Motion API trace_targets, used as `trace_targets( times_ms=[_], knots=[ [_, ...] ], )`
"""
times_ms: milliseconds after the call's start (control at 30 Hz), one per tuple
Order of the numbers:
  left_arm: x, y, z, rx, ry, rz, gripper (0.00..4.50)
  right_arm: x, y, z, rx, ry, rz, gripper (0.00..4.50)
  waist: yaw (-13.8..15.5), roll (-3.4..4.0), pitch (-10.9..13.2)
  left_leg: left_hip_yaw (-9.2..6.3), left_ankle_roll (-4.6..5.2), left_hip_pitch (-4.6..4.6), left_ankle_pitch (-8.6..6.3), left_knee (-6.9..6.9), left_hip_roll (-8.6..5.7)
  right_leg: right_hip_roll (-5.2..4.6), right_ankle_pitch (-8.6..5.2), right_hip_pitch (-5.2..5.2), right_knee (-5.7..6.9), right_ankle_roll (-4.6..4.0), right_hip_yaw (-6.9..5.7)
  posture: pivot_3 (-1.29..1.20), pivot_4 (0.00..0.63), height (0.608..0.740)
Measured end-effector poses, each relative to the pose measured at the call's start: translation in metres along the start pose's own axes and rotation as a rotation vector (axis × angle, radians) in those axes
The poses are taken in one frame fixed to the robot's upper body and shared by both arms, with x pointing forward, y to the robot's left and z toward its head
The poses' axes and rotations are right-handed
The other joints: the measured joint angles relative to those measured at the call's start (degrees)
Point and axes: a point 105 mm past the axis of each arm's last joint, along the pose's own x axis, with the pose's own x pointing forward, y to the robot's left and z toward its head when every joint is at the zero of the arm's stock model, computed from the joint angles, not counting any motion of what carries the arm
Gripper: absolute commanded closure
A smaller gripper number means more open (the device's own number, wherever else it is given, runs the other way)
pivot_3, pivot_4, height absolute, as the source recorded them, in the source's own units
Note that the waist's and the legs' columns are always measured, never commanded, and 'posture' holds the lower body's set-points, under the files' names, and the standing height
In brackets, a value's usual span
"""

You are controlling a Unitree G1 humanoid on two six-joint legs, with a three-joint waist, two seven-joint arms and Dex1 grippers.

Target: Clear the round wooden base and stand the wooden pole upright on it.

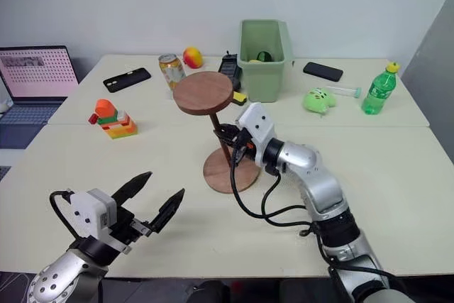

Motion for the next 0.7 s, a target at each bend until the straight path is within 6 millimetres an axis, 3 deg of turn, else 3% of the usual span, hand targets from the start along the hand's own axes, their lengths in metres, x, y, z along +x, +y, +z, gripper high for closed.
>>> trace_targets(
  times_ms=[233,367,700],
  knots=[
    [0.002,0.000,-0.002,-0.005,-0.009,0.001,0.00,0.001,0.001,0.013,0.047,0.057,0.034,4.33,0.0,-0.06,0.0,0.05,0.00,-0.20,0.00,-0.48,0.02,-0.03,-0.04,-0.39,-0.08,-0.04,0.01,0.00,0.150,0.740],
    [0.003,-0.002,-0.002,-0.006,-0.011,-0.006,0.00,0.002,0.003,0.017,0.053,0.056,0.037,4.33,-0.3,-0.06,0.0,0.06,-0.01,-0.87,0.01,-0.42,0.04,-0.02,-0.03,-1.08,0.04,-0.04,0.01,0.00,0.150,0.740],
    [0.008,-0.004,0.001,-0.006,-0.023,-0.023,0.00,0.008,0.006,0.021,0.070,0.025,0.019,4.33,-0.9,-0.06,0.0,0.07,-0.01,-0.93,0.01,-0.42,0.04,-0.02,-0.03,-1.13,0.03,-0.04,0.00,0.00,0.150,0.740]
  ],
)
